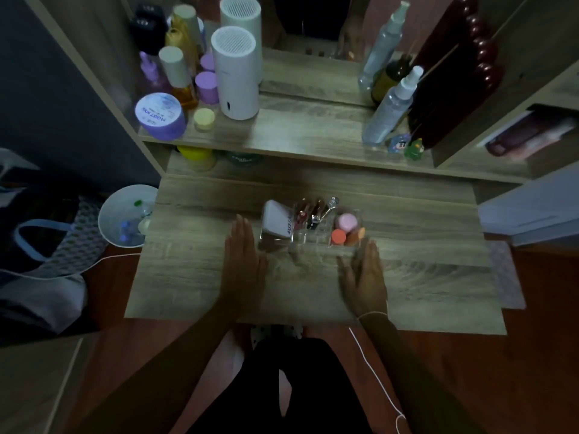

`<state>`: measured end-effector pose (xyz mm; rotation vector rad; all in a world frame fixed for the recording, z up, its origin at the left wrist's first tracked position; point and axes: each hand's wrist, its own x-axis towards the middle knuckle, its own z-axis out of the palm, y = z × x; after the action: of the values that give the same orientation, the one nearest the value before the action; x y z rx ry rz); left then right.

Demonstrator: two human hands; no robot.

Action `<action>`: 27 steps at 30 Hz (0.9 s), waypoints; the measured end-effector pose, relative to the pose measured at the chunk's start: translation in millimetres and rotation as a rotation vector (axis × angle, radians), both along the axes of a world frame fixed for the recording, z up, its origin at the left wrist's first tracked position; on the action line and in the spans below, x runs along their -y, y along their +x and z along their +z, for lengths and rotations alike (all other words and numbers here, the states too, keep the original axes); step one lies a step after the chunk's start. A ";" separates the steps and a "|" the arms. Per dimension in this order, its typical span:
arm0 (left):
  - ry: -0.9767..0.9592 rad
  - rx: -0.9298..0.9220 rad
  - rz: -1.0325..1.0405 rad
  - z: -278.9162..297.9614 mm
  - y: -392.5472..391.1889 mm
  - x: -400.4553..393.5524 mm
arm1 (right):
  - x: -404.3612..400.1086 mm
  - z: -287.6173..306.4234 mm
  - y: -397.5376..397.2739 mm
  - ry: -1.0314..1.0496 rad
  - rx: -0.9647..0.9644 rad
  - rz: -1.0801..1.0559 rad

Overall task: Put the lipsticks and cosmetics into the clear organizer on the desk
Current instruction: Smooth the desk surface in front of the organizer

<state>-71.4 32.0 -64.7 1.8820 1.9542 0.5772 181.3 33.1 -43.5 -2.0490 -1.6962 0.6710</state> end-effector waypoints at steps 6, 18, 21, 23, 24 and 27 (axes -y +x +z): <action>-0.140 -0.105 -0.084 -8.0 -2.3 -16.8 | -7.2 -17.9 -4.4 -0.069 0.012 0.013; -0.170 -0.228 -0.202 -12.2 -1.9 -13.2 | -2.7 -25.2 6.6 -0.078 0.333 0.158; -0.173 -0.243 -0.239 -11.2 3.5 -16.7 | -4.7 -23.3 15.4 -0.084 0.339 0.150; -0.191 -0.244 -0.251 -10.0 9.9 -19.5 | -6.1 -21.9 22.9 -0.090 0.344 0.151; -0.200 -0.233 -0.250 -9.4 14.1 -20.1 | -6.9 -21.2 27.5 -0.090 0.349 0.153; -0.211 -0.198 -0.244 -6.5 27.3 -21.7 | -10.1 -19.9 42.6 -0.090 0.382 0.168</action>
<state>-44.1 53.7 -71.2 2.0620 1.7794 0.1133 223.9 43.2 -63.4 -2.2231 -2.1022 0.4302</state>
